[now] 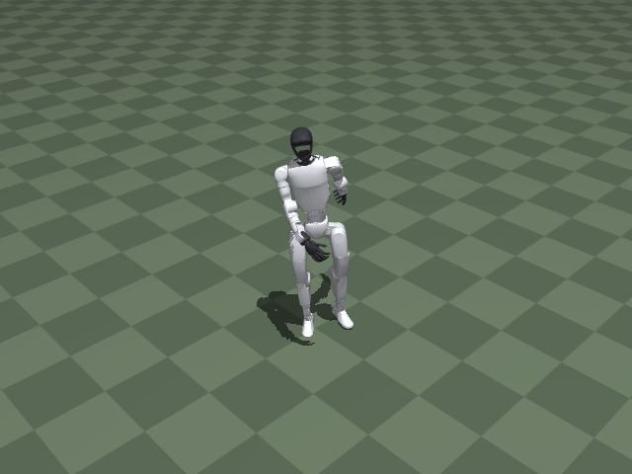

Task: Upper body actions

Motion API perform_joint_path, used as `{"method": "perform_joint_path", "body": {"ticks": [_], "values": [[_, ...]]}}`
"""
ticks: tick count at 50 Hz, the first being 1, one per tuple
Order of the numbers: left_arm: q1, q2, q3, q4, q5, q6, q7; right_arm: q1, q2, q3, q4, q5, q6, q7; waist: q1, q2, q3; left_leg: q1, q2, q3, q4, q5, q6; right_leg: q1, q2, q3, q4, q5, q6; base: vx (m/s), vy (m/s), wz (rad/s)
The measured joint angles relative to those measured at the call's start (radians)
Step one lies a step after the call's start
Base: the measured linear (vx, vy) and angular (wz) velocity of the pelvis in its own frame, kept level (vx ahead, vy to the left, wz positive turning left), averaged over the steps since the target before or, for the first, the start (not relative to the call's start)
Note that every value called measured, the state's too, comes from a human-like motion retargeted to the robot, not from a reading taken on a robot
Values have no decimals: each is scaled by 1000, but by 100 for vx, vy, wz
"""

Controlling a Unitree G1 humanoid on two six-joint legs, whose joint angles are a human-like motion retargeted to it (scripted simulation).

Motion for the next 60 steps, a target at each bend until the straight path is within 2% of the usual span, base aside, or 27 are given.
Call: {"method": "perform_joint_path", "body": {"ticks": [3,7,12,15,16,17,18,20,24,28,34,39,44,48,50,55,60], "values": [[-26,23,-34,0,2,44,-9,19,-8,-4,-17,-93,-60,-86,8,-13,5,-5,-5,-21,3,4,3,11,-7,-20,-2,-5,1,-5,-8,33],[-172,22,-106,0,-55,51,-29,129,-20,-36,78,-168,-41,-178,-1,-34,3,-14,-15,-59,8,12,9,32,-17,-56,-7,-14,0,-1,-8,46],[-519,-21,-281,0,-123,-42,39,312,-72,-224,405,-158,71,-145,20,-54,1,-23,-22,-85,13,19,18,59,-20,-85,-22,-20,-1,-8,-4,26],[-764,-59,-397,-25,-89,-78,-23,401,-159,-377,662,-3,208,-98,41,-72,8,-23,-30,-102,18,21,23,80,-27,-115,-28,-25,2,-9,-2,-24],[-826,-74,-401,-75,-57,-82,-34,434,-188,-418,724,61,235,-119,135,-68,0,-19,-4,-16,21,10,15,104,-12,-31,-46,-42,13,-8,-1,-191],[-888,-91,-411,-123,-33,-89,-37,476,-214,-462,766,126,255,-148,174,-69,0,-18,4,15,22,6,12,109,-5,-5,-51,-48,13,-5,-1,-64],[-947,-113,-434,-166,-23,-101,-26,537,-232,-511,768,192,264,-190,103,-82,14,-21,-27,-65,22,14,22,78,-18,-93,-27,-30,-5,0,-1,222],[-1046,-151,-450,-245,-13,-138,16,649,-256,-578,769,306,240,-306,-59,-89,23,-42,-66,-227,25,35,38,91,-24,-264,-41,-25,-32,3,1,332],[-1174,-193,-425,-386,-40,-202,80,804,-312,-643,769,334,145,-435,-50,-89,12,-41,-60,-179,24,28,35,94,-12,-233,-51,-33,-42,3,2,-20],[-1221,-206,-399,-470,-72,-261,93,874,-360,-659,769,280,181,-479,-56,-80,11,-40,-53,-153,27,23,31,85,-6,-223,-50,-31,-49,1,2,-34],[-1141,-208,-388,-428,-65,-250,66,814,-340,-578,769,309,238,-515,-43,-66,12,-46,-53,-156,27,25,33,78,-2,-227,-47,-33,-55,0,0,4],[-946,-176,-350,-236,-37,-194,24,593,-268,-412,769,257,252,-443,-41,-58,10,-48,-60,-186,22,32,37,74,2,-219,-45,-29,-60,-1,-2,25],[-671,-87,-169,-7,-16,-52,16,320,-184,-214,621,67,221,-251,-43,-47,22,-29,-56,-162,14,28,33,54,11,-173,-34,-11,-67,2,-1,-23],[-329,-22,-54,0,-93,100,-80,149,-86,-107,394,-31,160,-78,-73,-34,32,-17,-45,-123,8,22,25,30,23,-131,-22,3,-73,6,1,-50],[-182,2,-32,0,-105,142,-150,86,-42,-56,291,-19,127,-19,-87,-31,34,-13,-39,-106,7,19,21,21,29,-114,-18,8,-76,4,2,-43],[10,17,84,0,-8,90,-160,-1,3,22,91,50,14,-20,-96,-26,40,-13,-29,-88,7,16,16,7,37,-96,-14,15,-77,0,1,-17],[-33,3,116,0,-109,82,-115,49,-16,36,38,-17,-86,-96,-105,-42,41,-23,-36,-112,11,24,18,17,32,-118,-16,6,-78,-1,-2,20]]}}
